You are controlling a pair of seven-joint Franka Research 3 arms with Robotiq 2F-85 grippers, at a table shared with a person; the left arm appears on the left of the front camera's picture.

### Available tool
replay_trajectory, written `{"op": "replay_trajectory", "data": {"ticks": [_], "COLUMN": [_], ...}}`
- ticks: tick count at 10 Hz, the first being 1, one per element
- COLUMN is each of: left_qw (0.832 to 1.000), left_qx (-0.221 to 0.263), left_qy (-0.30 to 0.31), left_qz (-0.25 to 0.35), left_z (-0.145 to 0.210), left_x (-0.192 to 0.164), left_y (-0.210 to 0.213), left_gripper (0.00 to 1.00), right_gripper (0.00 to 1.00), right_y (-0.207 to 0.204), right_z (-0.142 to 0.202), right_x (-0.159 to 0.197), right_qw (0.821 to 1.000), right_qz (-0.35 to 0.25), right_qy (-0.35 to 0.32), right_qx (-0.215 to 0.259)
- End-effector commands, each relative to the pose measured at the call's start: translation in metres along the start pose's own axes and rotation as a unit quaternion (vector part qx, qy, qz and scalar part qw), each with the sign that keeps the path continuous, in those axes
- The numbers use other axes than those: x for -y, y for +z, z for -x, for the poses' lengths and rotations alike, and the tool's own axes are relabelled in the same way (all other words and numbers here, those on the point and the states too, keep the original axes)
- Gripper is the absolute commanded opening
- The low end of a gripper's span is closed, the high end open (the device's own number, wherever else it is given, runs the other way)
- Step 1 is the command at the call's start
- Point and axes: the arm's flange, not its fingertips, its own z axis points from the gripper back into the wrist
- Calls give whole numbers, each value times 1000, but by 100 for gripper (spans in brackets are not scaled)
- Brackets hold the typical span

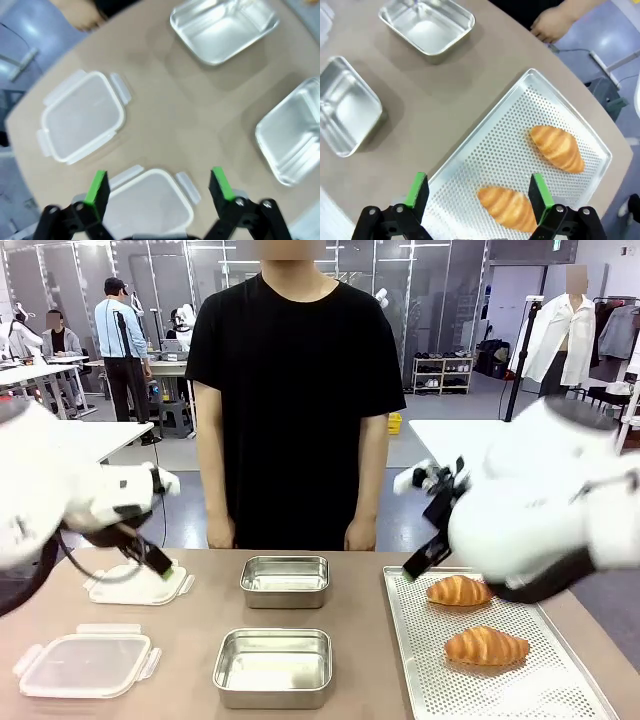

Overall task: Place the bread into the airtight container.
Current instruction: Pick up a Butter Roll and place it into an empty Airtight Container.

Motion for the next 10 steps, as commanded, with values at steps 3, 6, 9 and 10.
{"op": "replay_trajectory", "data": {"ticks": [3,6,9,10], "left_qw": [994,995,996,995], "left_qx": [5,15,42,61], "left_qy": [41,34,46,49], "left_qz": [97,92,64,59], "left_z": [-33,-20,-8,0], "left_x": [-35,-46,-57,-57], "left_y": [133,273,369,388], "left_gripper": [100,100,100,100], "right_gripper": [100,100,100,100], "right_y": [141,260,344,359], "right_z": [-19,-1,7,11], "right_x": [43,36,27,28], "right_qw": [998,997,1000,1000], "right_qz": [-47,-72,-17,-17], "right_qy": [-16,-13,18,20], "right_qx": [-34,-15,-4,6]}}
